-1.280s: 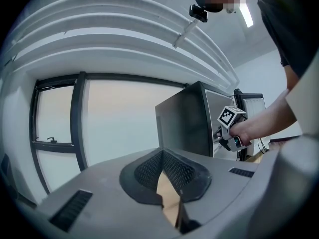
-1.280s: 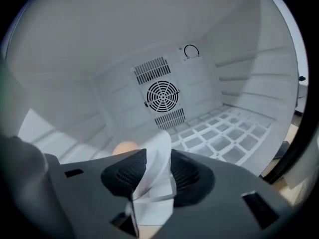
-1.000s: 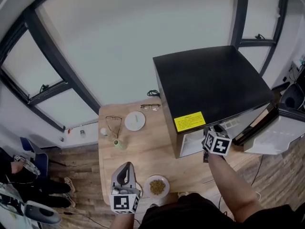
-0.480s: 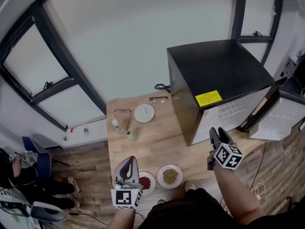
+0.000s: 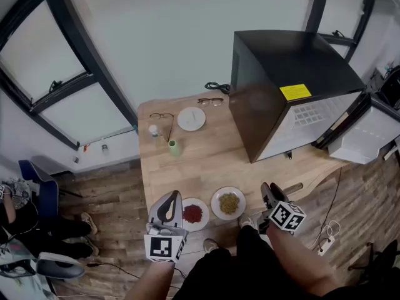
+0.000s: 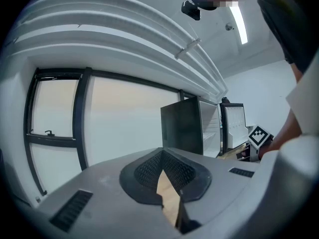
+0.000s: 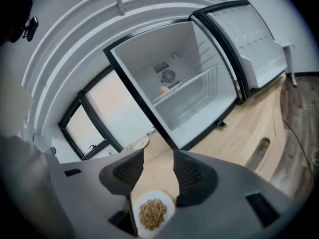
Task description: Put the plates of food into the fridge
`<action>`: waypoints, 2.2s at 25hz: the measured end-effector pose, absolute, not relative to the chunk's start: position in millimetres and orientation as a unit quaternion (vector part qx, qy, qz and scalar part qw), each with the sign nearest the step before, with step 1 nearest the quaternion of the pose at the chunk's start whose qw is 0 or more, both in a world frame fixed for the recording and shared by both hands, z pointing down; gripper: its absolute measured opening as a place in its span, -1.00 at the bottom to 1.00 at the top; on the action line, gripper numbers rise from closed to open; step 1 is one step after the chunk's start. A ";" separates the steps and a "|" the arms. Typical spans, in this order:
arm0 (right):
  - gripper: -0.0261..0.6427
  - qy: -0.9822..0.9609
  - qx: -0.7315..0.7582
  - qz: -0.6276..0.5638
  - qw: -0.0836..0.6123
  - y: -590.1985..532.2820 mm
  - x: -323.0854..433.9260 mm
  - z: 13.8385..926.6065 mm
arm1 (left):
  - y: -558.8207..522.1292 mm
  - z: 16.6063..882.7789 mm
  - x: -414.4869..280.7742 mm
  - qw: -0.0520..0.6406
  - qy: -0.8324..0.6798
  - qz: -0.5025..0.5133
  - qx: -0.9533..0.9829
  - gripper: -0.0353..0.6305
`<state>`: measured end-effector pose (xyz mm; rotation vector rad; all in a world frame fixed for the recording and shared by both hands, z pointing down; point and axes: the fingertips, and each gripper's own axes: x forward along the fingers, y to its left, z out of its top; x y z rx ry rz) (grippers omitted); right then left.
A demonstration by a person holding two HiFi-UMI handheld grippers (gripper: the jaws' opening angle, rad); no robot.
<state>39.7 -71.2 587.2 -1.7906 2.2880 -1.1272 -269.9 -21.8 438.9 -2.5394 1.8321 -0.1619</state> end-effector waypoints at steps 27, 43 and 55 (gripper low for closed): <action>-0.39 0.578 -0.512 -0.631 0.075 25.5 -42.5 771.3 | 39.0 467.4 -274.3 -0.018 0.566 -0.123 -0.815 -0.88; -0.83 0.617 -0.458 -0.632 0.101 27.9 -51.6 737.0 | 23.5 478.2 -249.5 -0.018 0.536 -0.123 -0.835 -0.88; -0.83 0.614 -0.477 -0.609 0.157 -9.0 4.3 680.0 | -13.2 447.8 -209.3 0.007 0.512 -0.090 -0.854 -0.88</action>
